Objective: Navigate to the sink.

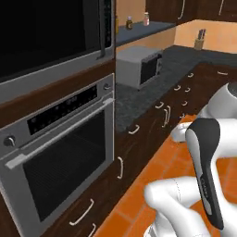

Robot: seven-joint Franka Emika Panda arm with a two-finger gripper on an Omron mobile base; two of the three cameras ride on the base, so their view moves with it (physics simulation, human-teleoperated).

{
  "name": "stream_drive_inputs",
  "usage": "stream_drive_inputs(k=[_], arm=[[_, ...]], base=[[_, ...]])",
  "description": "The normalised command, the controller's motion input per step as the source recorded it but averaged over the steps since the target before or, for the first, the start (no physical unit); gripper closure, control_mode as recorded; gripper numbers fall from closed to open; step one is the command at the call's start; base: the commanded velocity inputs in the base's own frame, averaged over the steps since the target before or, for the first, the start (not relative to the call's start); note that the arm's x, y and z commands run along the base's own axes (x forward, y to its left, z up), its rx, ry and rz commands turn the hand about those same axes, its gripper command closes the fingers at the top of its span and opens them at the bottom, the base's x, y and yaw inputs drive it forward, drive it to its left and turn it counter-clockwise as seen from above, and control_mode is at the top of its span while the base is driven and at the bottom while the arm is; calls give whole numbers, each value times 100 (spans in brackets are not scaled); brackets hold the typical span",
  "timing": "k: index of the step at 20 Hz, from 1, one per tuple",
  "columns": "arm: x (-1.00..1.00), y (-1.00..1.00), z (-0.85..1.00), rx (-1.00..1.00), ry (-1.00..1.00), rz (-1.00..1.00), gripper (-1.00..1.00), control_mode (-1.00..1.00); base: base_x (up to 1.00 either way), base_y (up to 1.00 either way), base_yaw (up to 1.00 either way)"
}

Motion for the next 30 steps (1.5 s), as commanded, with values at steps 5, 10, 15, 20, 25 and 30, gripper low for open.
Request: stream_drive_inputs(k=[5,10,15,20,25,30], arm=[[0,0,0,0,0,0,-100,100],[0,0,0,0,0,0,-100,100],[0,0,0,0,0,0,-100,100],[0,0,0,0,0,0,-100,100],[0,0,0,0,0,0,-100,100],[0,0,0,0,0,0,-100,100]], base=[[-3,0,-100],[-3,0,-100],[0,0,-100],[0,0,-96],[19,1,-84],[90,78,-44]])
